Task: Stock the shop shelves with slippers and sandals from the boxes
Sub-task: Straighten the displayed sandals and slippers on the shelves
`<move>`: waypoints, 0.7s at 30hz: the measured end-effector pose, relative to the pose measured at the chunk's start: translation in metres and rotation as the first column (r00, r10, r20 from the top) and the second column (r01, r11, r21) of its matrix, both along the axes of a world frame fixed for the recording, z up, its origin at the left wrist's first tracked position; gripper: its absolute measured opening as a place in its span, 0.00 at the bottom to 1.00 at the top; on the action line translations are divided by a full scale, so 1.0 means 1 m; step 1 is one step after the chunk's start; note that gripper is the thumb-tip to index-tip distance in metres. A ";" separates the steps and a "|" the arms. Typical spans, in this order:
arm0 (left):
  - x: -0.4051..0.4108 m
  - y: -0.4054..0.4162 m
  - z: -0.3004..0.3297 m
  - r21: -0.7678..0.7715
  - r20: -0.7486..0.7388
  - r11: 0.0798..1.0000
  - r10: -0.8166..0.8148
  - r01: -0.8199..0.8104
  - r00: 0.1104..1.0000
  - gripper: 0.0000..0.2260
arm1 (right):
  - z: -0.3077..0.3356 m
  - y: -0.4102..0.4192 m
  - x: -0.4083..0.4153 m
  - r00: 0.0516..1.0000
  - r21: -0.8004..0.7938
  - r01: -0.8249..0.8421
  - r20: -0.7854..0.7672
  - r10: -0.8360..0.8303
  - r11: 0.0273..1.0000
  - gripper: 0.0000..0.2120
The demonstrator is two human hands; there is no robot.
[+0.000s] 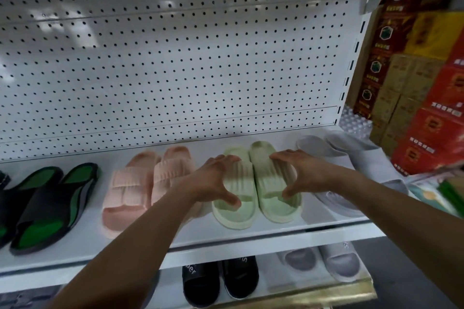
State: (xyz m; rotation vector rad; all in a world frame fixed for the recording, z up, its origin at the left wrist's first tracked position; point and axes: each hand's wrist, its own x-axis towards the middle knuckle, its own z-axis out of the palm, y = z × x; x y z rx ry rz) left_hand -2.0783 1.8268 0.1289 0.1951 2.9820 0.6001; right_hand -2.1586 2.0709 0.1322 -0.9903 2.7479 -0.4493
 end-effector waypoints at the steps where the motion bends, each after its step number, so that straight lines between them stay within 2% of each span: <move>1: 0.000 0.000 -0.001 0.006 0.001 1.000 -0.003 0.003 1.000 0.46 | 0.000 0.001 0.001 1.000 0.002 0.002 0.000 -0.002 1.000 0.47; 14: -0.001 0.005 -0.003 -0.003 0.010 1.000 -0.009 0.009 1.000 0.47 | 0.006 0.000 0.010 0.999 0.047 0.026 0.021 -0.027 0.999 0.47; 21: 0.009 0.002 -0.007 0.091 -0.025 0.996 0.011 -0.009 1.000 0.52 | 0.005 -0.003 0.012 0.996 0.020 0.071 0.051 -0.072 0.997 0.50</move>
